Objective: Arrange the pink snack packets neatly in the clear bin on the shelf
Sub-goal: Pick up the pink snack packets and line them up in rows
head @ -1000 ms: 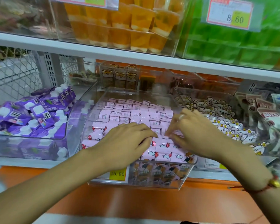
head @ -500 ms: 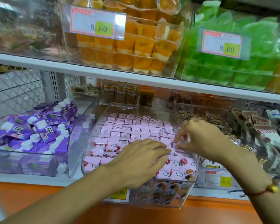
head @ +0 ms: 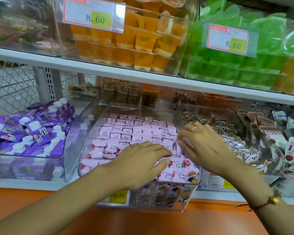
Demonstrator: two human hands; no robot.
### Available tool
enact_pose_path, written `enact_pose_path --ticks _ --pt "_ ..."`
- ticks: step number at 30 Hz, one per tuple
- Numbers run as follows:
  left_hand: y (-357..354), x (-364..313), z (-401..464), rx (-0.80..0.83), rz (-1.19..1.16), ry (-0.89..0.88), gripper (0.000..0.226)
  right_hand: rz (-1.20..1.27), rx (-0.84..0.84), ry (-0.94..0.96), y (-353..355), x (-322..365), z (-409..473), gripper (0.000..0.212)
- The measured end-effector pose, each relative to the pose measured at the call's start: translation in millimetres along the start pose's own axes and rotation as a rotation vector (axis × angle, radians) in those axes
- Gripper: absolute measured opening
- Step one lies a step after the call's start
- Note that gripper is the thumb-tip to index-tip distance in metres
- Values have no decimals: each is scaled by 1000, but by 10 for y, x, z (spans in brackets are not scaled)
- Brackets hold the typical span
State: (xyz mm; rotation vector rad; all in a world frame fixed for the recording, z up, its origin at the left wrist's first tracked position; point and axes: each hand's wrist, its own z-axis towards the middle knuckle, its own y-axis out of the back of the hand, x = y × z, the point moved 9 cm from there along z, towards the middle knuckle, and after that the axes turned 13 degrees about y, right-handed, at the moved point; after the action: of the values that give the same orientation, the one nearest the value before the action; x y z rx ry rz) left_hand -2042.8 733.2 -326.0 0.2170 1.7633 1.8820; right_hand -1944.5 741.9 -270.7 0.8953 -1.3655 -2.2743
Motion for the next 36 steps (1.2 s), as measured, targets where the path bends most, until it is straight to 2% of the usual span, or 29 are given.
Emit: enact_pose_path --ticks 5,10,13,15,17,18,21,24,27,29,30,33,34,36 --pt "-31 -13 -3 21 44 -16 45 46 -208 -57 223 -48 -61 14" --pt "-25 -34 -24 13 46 -30 46 177 -783 -332 707 -356 -349 13" --pt "79 33 -32 -65 -117 35 51 363 -1000 -505 727 -532 -548 10" --pt "288 122 -61 -218 -353 96 70 592 -976 -655 551 -651 -563 11" --pt "515 120 -123 -355 -547 44 82 898 -877 -778 292 -657 -499 16" --pt "602 87 -153 -403 -592 -13 81 1035 -837 -808 186 -606 -451 18" --pt "750 -27 -269 -506 -589 -163 55 1253 -714 -807 17 -412 -312 18" --pt "787 30 -297 -512 -735 -149 32 1328 -589 -803 -76 -320 -250 21" --pt "726 344 -201 -469 -1167 100 27 1115 -476 -760 3 -348 -247 24" --pt "592 521 -149 -426 -1398 291 23 901 -506 -595 230 -306 -198 12" --pt "547 579 -142 -425 -1427 359 22 819 -504 -485 342 -228 -155 15" --pt "512 601 -147 -435 -1379 415 21 526 -354 -149 474 148 10 53" --pt "526 572 -152 -443 -1349 394 20 430 -304 -77 471 264 55 58" --pt "568 498 -166 -452 -1290 347 20 299 -279 -6 471 378 108 54"
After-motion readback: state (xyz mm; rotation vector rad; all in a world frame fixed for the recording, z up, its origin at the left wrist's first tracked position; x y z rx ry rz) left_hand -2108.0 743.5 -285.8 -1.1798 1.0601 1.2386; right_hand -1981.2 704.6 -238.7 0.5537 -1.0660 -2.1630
